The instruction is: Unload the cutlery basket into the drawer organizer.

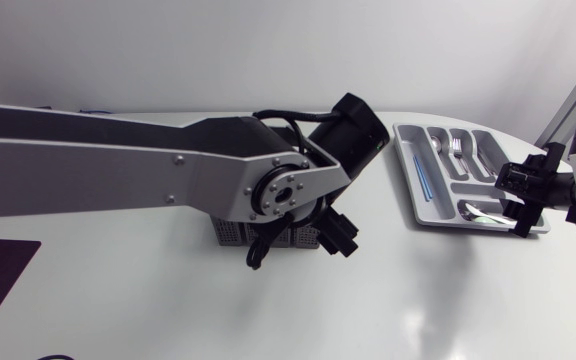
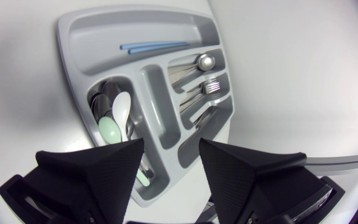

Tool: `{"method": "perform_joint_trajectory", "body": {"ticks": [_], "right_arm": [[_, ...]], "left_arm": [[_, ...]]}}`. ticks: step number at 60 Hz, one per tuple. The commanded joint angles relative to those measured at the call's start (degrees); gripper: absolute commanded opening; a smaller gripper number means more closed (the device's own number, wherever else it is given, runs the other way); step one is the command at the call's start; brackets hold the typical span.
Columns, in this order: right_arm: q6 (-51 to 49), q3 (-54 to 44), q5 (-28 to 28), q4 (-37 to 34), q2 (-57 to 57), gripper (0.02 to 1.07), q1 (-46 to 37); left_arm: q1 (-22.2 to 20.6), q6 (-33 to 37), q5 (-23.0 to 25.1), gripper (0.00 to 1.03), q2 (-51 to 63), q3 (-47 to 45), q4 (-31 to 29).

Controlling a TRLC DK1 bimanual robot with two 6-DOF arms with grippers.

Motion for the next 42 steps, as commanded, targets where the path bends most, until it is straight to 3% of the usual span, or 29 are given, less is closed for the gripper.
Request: {"method": "perform_joint_trajectory", "body": {"ticks": [1,11,27,42], "right_arm": [[4.2,-2.0,-0.2,-2.0,-5.1,0.79,2.0],[11.0,-2.4,-1.6,-9.2,-13.4,0.8,6.0],[18.5,-2.9,-2.0,-18.9,-24.0,0.8,12.5],[21.5,-4.2,-1.4,-23.6,-30.1,0.8,17.5]], "left_arm": [[-0.5,1.1,-1.7,0.94,1.8,2.6,0.1],[-0.7,1.1,-5.0,0.91,3.7,3.7,0.3],[-0.7,0.7,-7.2,0.67,5.4,4.7,0.4],[-0.8,0.6,-7.3,0.46,6.2,4.6,0.9]]}}
